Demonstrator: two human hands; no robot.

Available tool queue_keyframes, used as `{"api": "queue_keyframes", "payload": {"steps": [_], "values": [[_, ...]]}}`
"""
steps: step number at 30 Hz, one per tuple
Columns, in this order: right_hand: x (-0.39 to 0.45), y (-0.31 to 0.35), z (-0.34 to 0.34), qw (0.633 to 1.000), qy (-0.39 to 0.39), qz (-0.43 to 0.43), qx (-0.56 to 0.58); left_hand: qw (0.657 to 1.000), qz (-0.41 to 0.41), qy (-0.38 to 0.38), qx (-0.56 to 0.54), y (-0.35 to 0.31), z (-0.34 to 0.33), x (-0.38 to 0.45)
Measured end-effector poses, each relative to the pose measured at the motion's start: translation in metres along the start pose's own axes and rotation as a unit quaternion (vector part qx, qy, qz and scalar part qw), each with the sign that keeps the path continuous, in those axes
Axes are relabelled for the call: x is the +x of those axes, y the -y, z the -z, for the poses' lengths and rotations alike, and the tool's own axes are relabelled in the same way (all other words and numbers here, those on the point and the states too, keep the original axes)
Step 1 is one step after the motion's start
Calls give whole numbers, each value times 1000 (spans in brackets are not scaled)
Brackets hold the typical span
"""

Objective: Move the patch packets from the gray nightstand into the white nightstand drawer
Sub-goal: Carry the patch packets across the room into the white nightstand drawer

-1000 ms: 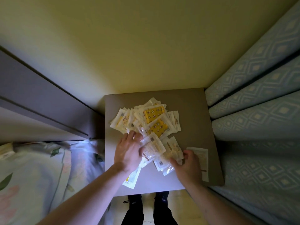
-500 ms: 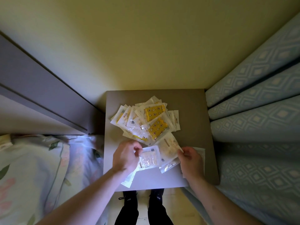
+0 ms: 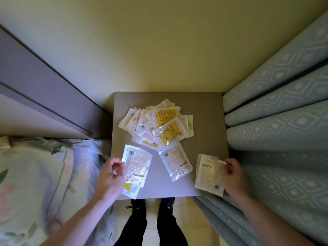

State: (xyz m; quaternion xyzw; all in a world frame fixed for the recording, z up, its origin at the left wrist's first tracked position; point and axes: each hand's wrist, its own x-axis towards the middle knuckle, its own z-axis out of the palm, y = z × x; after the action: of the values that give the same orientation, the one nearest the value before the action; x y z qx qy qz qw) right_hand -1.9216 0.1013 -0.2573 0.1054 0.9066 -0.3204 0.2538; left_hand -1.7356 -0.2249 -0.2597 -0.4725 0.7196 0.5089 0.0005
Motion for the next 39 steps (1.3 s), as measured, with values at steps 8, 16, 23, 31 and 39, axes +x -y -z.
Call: {"api": "queue_keyframes", "payload": {"steps": [8, 16, 23, 31, 39], "values": [[-6, -7, -32, 994, -30, -97, 47, 989, 57, -34, 133, 53, -9, -2], [-9, -4, -55, 989, -29, -143, -25, 973, 27, -37, 228, 47, -13, -24], [-18, -4, -54, 993, -51, -101, 36, 967, 85, 46, 234, 31, -10, -20], [-50, 20, -55, 992, 24, -28, 118, 984, 87, 34, 149, 29, -4, -25], [-47, 46, -83, 985, 106, -46, 127, 984, 128, 83, 87, 38, 5, -22]]}}
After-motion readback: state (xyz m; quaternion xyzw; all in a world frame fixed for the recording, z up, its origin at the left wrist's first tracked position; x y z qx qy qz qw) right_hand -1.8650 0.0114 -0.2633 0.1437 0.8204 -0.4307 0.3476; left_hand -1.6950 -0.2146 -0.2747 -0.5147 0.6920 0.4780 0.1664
